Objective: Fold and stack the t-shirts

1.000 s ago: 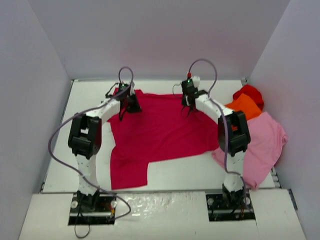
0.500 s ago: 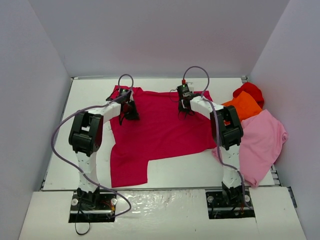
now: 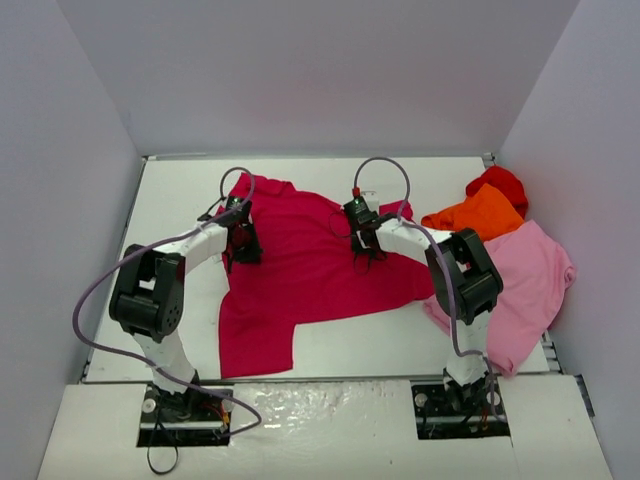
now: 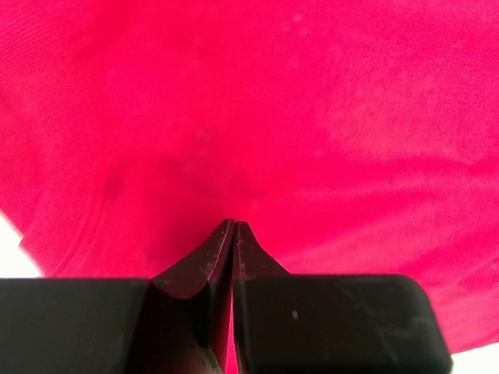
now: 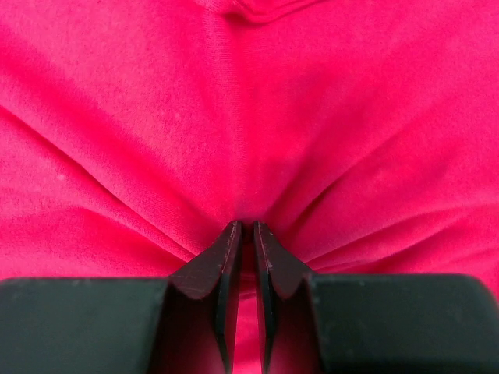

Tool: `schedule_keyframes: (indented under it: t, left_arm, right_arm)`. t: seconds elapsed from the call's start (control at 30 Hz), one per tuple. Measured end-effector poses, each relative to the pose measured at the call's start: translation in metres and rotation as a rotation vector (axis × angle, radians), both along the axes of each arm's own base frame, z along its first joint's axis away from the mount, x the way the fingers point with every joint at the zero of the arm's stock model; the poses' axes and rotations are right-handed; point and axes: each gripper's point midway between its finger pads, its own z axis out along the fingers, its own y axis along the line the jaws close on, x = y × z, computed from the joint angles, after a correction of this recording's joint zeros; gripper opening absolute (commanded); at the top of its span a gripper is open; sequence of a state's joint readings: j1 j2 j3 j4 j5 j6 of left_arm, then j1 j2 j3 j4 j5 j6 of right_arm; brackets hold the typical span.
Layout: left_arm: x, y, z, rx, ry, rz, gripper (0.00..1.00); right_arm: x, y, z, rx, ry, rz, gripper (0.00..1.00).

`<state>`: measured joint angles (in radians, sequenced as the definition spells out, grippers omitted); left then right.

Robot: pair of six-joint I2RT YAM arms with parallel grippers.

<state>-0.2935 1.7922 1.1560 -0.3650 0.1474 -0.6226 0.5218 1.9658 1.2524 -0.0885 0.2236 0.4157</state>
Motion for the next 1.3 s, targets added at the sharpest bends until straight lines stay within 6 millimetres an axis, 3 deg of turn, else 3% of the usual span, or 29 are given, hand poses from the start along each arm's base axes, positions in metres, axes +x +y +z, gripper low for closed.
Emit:
schedule_keyframes:
  t: [0.2, 0.3, 0.43, 0.53, 0.63, 0.7, 0.8, 0.93, 1.03, 1.13, 1.23, 1.3]
  left_arm:
    - [-0.014, 0.009, 0.019, 0.011, -0.045, 0.011, 0.0]
    - [-0.023, 0.017, 0.026, 0.03, -0.066, 0.025, 0.0]
    - [-0.034, 0.027, 0.06, 0.037, -0.151, 0.044, 0.0]
    - [-0.037, 0.031, 0.105, 0.017, -0.28, 0.062, 0.08]
    - [-0.044, 0.035, 0.148, -0.017, -0.405, 0.077, 0.13]
    - [-0.049, 0.036, 0.165, -0.039, -0.458, 0.084, 0.12]
    - [-0.055, 0.033, 0.161, -0.062, -0.448, 0.077, 0.09]
    - [-0.066, 0.025, 0.119, -0.072, -0.345, 0.056, 0.06]
    - [-0.079, 0.024, 0.089, -0.057, -0.258, 0.045, 0.06]
    - [-0.085, 0.024, 0.081, -0.051, -0.233, 0.038, 0.05]
    - [-0.083, 0.023, 0.084, -0.056, -0.246, 0.038, 0.05]
    - [-0.083, 0.023, 0.084, -0.056, -0.248, 0.038, 0.05]
  right_arm:
    - [-0.012, -0.004, 0.0, -0.012, 0.008, -0.002, 0.11]
    - [-0.012, -0.004, 0.0, -0.02, 0.004, -0.007, 0.25]
    - [-0.005, 0.002, 0.011, -0.011, -0.014, 0.004, 0.42]
    - [0.025, 0.027, 0.041, 0.053, -0.087, 0.044, 0.44]
    - [0.079, 0.079, 0.088, 0.187, -0.215, 0.123, 0.43]
    - [0.112, 0.119, 0.116, 0.288, -0.285, 0.193, 0.41]
    - [0.148, 0.17, 0.133, 0.434, -0.358, 0.296, 0.41]
    - [0.168, 0.214, 0.109, 0.562, -0.325, 0.375, 0.43]
    - [0.166, 0.224, 0.068, 0.601, -0.25, 0.379, 0.44]
    - [0.158, 0.227, 0.039, 0.634, -0.189, 0.365, 0.45]
    - [0.153, 0.231, 0.028, 0.687, -0.161, 0.343, 0.45]
    - [0.153, 0.235, 0.031, 0.718, -0.163, 0.334, 0.45]
